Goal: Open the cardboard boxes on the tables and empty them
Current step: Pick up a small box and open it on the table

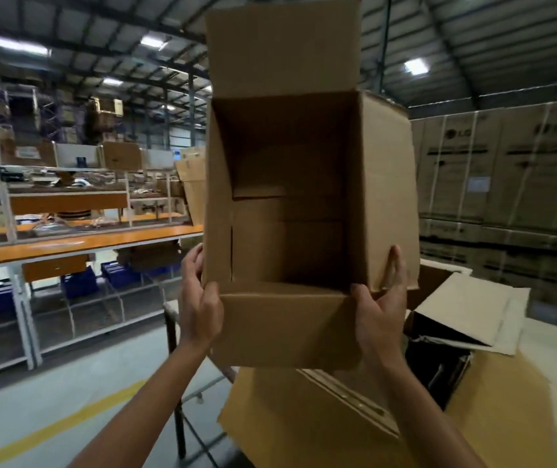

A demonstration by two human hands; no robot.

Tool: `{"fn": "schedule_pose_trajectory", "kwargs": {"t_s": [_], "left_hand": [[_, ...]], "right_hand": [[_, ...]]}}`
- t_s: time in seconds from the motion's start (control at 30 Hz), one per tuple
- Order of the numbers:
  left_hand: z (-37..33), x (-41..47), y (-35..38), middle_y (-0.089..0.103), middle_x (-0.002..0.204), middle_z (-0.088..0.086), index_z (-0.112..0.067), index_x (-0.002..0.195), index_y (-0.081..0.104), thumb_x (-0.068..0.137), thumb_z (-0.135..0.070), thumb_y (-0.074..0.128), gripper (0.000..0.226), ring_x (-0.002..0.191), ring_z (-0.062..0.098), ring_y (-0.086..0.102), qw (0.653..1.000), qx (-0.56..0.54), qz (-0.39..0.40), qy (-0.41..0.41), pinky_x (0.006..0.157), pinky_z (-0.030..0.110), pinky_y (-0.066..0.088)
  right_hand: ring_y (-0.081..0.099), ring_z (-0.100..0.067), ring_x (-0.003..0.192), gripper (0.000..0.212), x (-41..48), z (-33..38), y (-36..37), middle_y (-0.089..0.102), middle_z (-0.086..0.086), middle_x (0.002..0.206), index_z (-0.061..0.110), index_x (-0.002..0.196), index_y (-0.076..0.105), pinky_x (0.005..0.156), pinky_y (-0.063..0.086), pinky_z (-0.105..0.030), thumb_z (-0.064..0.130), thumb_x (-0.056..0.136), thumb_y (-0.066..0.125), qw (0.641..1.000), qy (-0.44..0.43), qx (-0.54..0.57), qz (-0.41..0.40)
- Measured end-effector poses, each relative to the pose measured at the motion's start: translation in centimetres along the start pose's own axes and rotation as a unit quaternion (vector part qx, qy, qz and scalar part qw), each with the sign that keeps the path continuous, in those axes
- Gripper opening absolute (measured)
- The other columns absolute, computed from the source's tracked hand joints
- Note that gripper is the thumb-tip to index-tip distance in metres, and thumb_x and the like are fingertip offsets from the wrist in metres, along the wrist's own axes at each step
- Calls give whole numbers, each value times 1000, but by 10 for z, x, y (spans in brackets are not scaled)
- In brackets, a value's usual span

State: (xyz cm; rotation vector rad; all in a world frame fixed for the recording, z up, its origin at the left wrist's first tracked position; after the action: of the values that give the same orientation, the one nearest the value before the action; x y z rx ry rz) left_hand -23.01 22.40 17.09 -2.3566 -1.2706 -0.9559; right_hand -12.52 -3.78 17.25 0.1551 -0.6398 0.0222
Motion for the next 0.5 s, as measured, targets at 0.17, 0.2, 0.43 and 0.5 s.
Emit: {"fn": "schedule_pose_trajectory", "kwargs": {"t_s": [0.17, 0.2, 0.43, 0.5], "left_hand": [[13, 41, 84, 51, 147, 9, -31, 147, 29, 88, -19, 40, 61, 124, 25, 57, 994, 3, 92, 51, 98, 51, 52], [16, 47, 102, 49, 148, 10, -30, 148, 28, 87, -18, 40, 62, 121, 25, 59, 992, 6, 105, 63, 96, 52, 53], [30, 72, 225, 51, 145, 17, -27, 152, 22, 85, -19, 37, 70, 73, 20, 63, 977, 20, 184, 108, 56, 45, 55], [34, 74, 250, 52, 143, 20, -24, 154, 23, 83, -20, 37, 72, 69, 18, 63, 973, 25, 198, 117, 46, 33, 47]], "right_hand": [[38, 11, 126, 80, 51, -4, -27, 30, 18, 150, 29, 159, 20, 108, 37, -15, -1, 96, 58, 996, -33, -36, -73], [40, 18, 119, 79, 60, -8, -34, 30, 18, 150, 29, 159, 20, 100, 37, -6, -1, 96, 57, 995, -33, -47, -83], [46, 2, 118, 77, 109, -32, -88, 36, 15, 145, 34, 158, 18, 103, 43, -26, 4, 98, 57, 979, -7, -112, -172], [46, 7, 106, 76, 119, -40, -99, 38, 13, 140, 30, 159, 17, 97, 41, -20, 7, 98, 57, 975, 11, -134, -179]]}}
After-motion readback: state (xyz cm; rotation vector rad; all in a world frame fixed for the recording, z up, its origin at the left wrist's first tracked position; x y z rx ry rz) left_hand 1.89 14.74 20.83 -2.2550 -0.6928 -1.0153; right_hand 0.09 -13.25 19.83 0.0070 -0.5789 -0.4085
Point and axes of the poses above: each hand's wrist, its own x-axis towards the middle knuckle, its own y-axis out of the palm, z = x × y, the point moved 6 cm from there along x, towards the middle knuckle
